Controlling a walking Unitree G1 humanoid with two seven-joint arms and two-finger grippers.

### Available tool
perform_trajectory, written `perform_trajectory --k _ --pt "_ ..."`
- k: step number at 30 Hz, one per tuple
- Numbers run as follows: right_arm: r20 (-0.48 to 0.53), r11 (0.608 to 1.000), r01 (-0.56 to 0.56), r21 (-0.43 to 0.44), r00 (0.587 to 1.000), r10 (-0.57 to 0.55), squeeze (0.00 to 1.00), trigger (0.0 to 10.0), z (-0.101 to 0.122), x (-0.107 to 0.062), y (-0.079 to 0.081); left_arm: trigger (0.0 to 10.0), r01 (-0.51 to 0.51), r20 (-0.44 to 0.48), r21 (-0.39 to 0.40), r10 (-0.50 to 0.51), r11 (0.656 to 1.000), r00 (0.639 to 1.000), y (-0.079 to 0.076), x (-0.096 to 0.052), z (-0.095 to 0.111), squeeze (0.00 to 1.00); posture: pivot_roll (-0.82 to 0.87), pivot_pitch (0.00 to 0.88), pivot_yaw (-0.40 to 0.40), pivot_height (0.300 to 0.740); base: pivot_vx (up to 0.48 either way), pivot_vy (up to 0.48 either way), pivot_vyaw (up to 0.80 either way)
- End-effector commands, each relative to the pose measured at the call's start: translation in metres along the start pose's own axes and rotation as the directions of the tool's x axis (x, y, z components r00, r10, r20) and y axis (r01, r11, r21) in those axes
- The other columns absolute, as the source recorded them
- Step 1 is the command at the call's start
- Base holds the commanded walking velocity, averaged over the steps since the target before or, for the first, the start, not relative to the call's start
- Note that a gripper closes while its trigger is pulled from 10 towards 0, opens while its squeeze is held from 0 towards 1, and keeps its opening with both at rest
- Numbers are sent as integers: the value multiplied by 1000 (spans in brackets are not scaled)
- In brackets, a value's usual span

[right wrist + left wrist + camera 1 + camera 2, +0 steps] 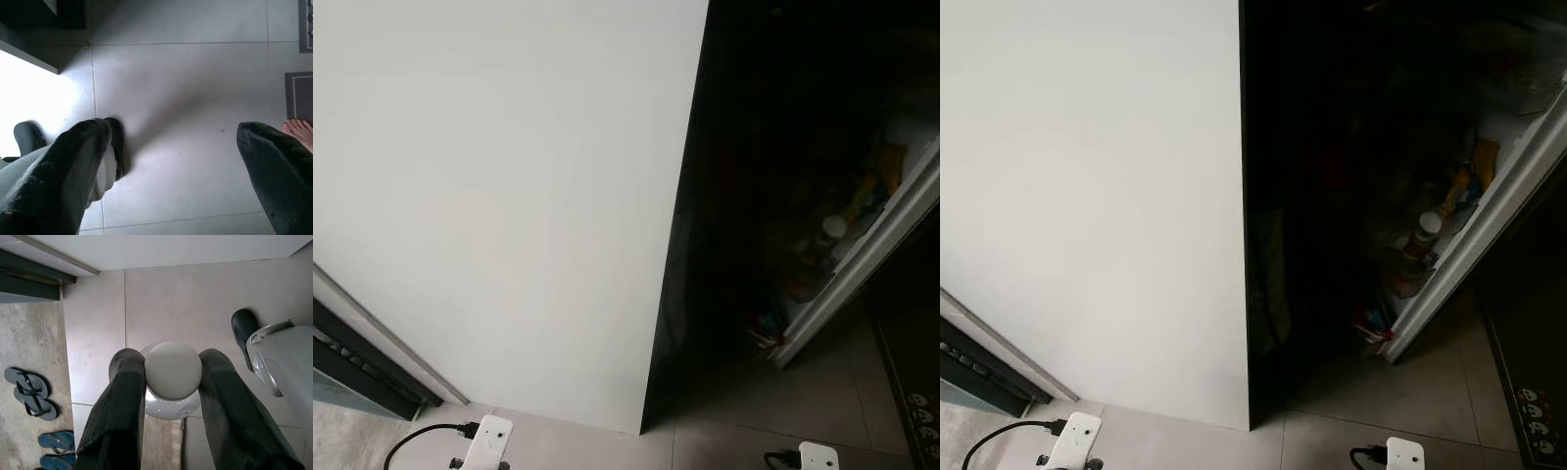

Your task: Restocking fridge

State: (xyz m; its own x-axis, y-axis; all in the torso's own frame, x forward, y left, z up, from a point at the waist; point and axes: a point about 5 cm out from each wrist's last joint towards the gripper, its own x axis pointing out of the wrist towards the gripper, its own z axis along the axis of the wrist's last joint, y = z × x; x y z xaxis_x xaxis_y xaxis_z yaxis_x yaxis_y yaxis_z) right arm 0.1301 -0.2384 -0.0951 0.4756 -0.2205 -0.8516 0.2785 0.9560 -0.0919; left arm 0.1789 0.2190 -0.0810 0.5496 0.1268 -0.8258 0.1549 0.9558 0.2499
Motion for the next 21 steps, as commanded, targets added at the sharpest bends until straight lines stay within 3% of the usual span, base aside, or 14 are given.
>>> perform_trajectory --k 1,4,7,12,21 --pt "-5 1000 -20 2 1000 20 0 10000 -4 -1 -4 10000 1 -30 -4 -1 1000 1000 4 -1 -6 0 9 20 34 740 0 0 0" --pt "-1 1000 -27 1 1000 27 0 10000 -5 -2 -6 10000 -2 -24 -24 2 1000 1000 4 -1 -6 0 15 22 29 740 0 -81 0" --pt "-9 999 -34 -18 999 34 0 10000 -9 -2 -6 10000 5 -25 -24 -5 1000 1000 3 -1 -6 0 21 38 23 740 0 -259 685" --pt "0 997 -39 68 999 39 0 10000 -8 -2 -4 10000 1 -22 -24 -1 1000 1000 4 -1 -5 0 21 60 22 740 0 -280 320" --pt "-17 998 -65 6 998 65 0 10000 -12 -3 -1 10000 -1 -20 -27 1 1000 1000 5 0 -3 0 20 90 23 740 0 -285 0"
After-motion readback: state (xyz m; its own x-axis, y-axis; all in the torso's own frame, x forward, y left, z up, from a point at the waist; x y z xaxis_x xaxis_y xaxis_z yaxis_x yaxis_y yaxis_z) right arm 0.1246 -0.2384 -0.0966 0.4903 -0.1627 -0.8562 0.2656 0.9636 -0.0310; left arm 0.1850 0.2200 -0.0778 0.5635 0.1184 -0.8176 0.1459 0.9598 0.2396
